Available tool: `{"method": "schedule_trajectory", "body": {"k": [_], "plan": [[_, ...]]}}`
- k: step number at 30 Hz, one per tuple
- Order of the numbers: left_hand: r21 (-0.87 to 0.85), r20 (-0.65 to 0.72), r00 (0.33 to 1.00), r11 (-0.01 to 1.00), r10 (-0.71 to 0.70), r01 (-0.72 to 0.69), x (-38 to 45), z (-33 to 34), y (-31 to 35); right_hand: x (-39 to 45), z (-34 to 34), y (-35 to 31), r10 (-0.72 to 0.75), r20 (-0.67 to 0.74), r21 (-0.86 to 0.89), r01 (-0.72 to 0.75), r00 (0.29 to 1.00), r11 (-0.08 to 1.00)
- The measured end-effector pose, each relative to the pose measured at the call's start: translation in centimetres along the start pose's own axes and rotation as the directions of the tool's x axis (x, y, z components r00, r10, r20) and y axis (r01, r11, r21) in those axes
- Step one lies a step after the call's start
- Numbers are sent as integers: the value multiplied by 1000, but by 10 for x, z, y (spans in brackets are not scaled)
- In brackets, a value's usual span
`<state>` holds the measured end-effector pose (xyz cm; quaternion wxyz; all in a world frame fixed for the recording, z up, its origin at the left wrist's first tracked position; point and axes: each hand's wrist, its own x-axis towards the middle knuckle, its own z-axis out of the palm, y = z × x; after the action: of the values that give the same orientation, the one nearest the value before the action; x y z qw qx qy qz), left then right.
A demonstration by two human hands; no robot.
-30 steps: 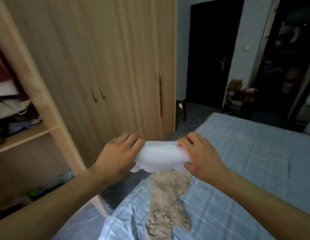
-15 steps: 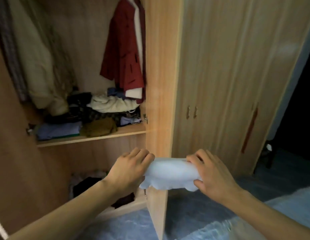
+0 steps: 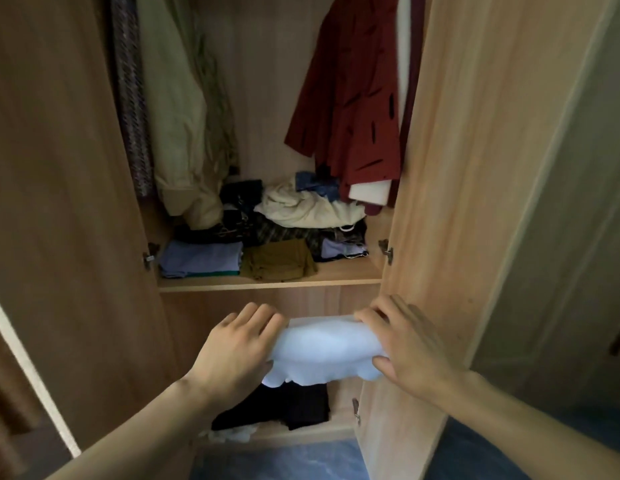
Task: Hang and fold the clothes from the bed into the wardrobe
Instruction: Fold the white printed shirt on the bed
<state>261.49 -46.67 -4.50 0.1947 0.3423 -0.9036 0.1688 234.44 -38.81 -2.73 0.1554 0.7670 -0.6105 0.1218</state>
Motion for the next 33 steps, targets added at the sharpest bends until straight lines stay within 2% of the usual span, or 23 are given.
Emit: {"method": "schedule_trajectory", "body": {"k": [3, 13, 18, 26, 30, 33], "plan": [[-1, -8, 1000, 1000, -28, 28, 19, 24, -24, 42, 29, 15, -32, 4, 15, 32, 999, 999], [131, -12, 998, 990, -55, 56, 132, 67, -96, 174, 103, 90, -95, -167, 174, 125, 981, 977], [108, -59, 994, 989, -93, 99, 167, 92, -127, 231, 125, 114, -130, -244, 180, 177, 961, 968], [109, -48, 994, 989, -94, 99, 210, 162, -192, 300, 184, 129, -111, -177, 117, 133, 978, 984], [86, -15, 996, 993, -85, 86, 235, 187, -224, 338, 196, 136, -100, -164, 77, 114, 981, 990], [51, -41, 996, 995, -85, 87, 264, 205, -257, 375, 204, 144, -76, -146, 57, 85, 986, 995]]}}
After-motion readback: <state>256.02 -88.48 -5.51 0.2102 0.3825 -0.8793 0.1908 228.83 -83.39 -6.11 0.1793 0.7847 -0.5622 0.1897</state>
